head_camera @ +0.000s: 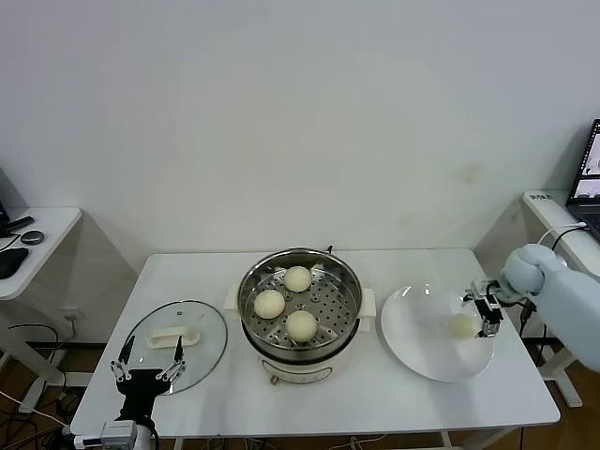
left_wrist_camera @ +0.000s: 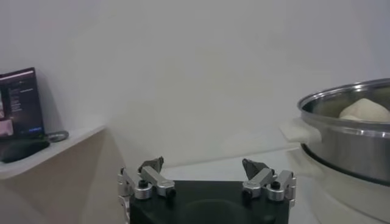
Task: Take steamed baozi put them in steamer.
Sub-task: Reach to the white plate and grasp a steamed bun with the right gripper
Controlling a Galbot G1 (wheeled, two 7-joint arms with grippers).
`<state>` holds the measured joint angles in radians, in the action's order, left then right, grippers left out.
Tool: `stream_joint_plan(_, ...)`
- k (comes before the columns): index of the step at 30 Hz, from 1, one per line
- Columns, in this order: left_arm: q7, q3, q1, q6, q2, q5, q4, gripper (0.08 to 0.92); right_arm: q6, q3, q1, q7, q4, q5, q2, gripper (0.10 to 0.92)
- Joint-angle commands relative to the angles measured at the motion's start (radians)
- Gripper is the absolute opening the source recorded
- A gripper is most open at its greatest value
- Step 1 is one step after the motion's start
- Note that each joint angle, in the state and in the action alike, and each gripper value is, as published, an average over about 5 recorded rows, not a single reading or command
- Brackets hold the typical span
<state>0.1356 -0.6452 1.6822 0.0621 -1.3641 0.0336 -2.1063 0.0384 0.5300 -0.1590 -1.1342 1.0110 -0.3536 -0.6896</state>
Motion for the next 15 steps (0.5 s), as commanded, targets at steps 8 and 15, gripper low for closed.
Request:
stream_joint_plan(8,0.000,-0.004,0.002,0.000,-0.002,0.002,-0.002,0.823,-0.019,-0.011,-0.016,-0.012,-0.059,-0.055,-0.070,0.686)
stream_joint_plan(15,0.001,-0.005,0.005,0.000,-0.003,0.002,-0.008,0.823,-0.035,0.010,0.009,-0.019,-0.028,-0.024,-0.053,0.495)
